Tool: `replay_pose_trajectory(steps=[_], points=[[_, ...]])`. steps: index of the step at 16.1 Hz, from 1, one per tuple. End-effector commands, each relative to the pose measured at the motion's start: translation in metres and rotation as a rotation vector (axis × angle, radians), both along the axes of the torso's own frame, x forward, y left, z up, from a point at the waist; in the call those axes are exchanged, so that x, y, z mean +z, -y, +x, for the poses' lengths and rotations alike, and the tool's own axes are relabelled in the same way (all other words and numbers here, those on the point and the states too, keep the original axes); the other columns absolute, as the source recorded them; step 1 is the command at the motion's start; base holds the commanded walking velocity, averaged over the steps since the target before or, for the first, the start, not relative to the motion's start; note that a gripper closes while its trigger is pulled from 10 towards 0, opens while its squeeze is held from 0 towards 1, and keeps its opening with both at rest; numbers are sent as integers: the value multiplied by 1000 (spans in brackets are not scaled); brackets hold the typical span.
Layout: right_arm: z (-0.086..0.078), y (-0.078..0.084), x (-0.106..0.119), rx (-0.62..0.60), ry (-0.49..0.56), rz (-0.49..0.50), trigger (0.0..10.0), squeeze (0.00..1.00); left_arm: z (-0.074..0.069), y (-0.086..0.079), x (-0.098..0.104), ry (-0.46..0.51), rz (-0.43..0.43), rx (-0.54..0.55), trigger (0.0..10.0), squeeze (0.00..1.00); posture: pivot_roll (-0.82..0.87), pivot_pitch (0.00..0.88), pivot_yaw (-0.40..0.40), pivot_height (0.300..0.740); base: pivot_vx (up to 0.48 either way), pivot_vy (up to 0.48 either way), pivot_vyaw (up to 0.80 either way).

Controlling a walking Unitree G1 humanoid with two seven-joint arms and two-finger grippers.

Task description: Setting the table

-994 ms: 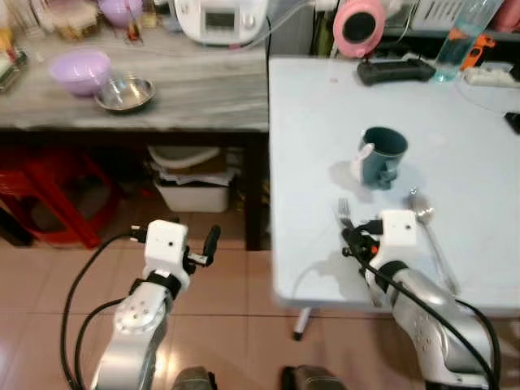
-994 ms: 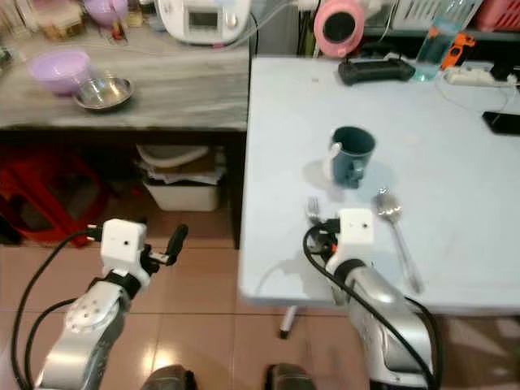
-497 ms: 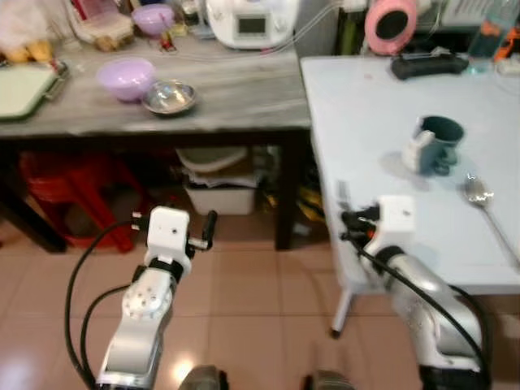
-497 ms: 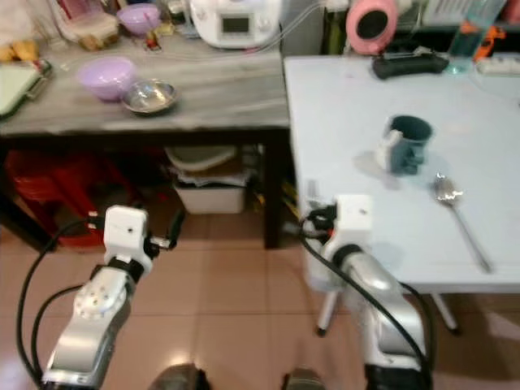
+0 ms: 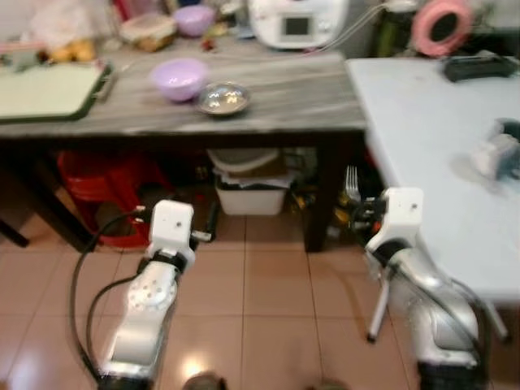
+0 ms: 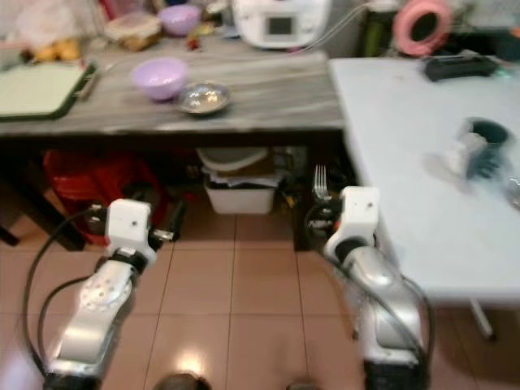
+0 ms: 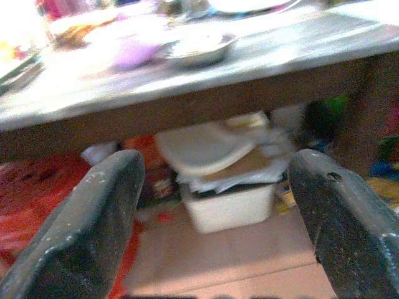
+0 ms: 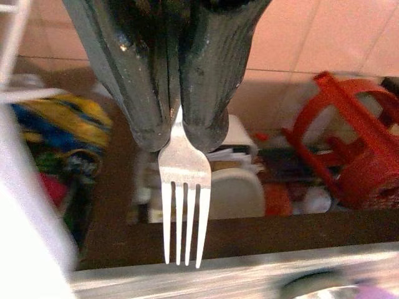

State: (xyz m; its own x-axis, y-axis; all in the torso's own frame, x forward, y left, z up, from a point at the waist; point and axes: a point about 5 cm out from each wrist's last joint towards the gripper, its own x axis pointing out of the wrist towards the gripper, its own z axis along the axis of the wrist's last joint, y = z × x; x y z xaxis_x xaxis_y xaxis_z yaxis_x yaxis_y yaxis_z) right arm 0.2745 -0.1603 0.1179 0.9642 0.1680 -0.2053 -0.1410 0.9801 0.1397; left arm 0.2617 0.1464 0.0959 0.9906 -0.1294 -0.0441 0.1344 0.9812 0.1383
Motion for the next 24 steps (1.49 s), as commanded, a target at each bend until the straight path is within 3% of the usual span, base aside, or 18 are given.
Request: replay_pose_trajectory(steps=[1,8,14,19,24], points=[[0,4,3,-7,21,-19,10000,0,3,1,3,11,5,-1,10000,0,-40,47,39,740,480,0,0],[4,7,7,-35,59,-44,10000,0,3,9,3,18,-23,-29,10000,0,-42,41,37,740,480,0,343],[10,26,16,-197,126,-112,10000,0,0,18,3,11,-67,-79,10000,0,-41,37,36,740,480,0,0],[18,33,15,-229,119,-118,10000,0,-11,4,-2,-11,-95,-12,10000,0,-23,45,38,740,262,0,0],[43,41,14,-243,84,-92,10000,0,-21,-13,-11,-64,-71,64,10000,0,9,71,42,740,0,0,0]])
